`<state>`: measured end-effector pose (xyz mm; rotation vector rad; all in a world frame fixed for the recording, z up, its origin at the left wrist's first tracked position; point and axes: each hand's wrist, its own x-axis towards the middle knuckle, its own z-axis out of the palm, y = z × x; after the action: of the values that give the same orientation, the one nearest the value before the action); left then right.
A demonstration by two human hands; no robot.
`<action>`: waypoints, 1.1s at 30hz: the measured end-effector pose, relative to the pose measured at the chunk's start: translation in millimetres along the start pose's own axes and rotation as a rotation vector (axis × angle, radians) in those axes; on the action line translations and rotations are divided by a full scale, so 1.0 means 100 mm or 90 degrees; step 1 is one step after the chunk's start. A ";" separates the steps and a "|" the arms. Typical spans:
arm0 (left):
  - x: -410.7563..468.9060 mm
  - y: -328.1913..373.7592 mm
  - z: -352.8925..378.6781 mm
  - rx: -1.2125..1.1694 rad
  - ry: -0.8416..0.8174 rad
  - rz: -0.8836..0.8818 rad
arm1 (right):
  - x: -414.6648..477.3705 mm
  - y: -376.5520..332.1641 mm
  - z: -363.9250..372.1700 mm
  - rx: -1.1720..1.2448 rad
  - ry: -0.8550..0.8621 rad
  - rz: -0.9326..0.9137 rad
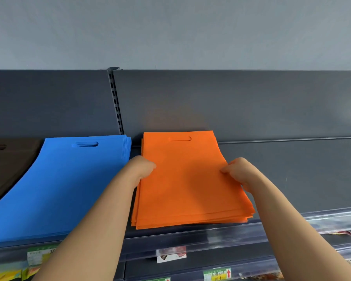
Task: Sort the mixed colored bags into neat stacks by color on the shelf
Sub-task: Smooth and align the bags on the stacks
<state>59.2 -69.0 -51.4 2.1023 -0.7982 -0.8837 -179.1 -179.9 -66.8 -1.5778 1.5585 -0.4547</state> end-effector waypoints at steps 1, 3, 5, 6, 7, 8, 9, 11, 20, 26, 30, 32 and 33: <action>0.02 0.03 0.02 -0.010 0.003 0.004 | 0.01 -0.02 0.02 -0.001 -0.008 0.008; 0.05 0.10 0.04 -0.038 0.011 0.019 | 0.01 -0.05 0.05 -0.013 -0.008 0.019; 0.07 0.12 0.04 -0.034 0.025 0.025 | 0.03 -0.05 0.08 -0.058 0.022 0.007; 0.07 0.13 0.04 -0.028 0.028 0.025 | 0.02 -0.06 0.08 -0.077 0.035 -0.002; 0.06 0.12 0.04 -0.031 0.027 0.021 | 0.02 -0.06 0.08 -0.078 0.036 -0.007; 0.05 0.12 0.03 -0.044 0.024 0.018 | 0.03 -0.07 0.07 -0.066 0.033 -0.006; 0.04 0.11 0.03 -0.069 0.017 0.011 | 0.03 -0.07 0.06 -0.050 0.032 -0.007; 0.04 0.08 0.04 -0.126 -0.004 -0.001 | 0.01 -0.06 0.06 -0.010 0.032 0.007; -0.19 0.08 -0.10 -0.316 -0.052 0.286 | -0.06 -0.08 0.04 0.231 0.037 -0.044; -0.38 0.32 -0.39 -0.283 -0.004 0.446 | -0.16 -0.47 -0.24 0.347 0.110 -0.252; -0.44 0.36 -0.42 -0.218 0.084 0.452 | -0.28 -0.57 -0.26 0.308 0.141 -0.316; -0.49 0.34 -0.34 -0.167 0.095 0.459 | -0.30 -0.56 -0.20 0.313 0.142 -0.320; -0.49 0.33 -0.30 -0.146 0.094 0.460 | -0.31 -0.54 -0.17 0.319 0.151 -0.326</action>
<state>45.2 -39.6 6.5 1.4831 -1.1990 -0.3949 -162.8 -163.4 -6.0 -1.5399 1.0627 -1.2478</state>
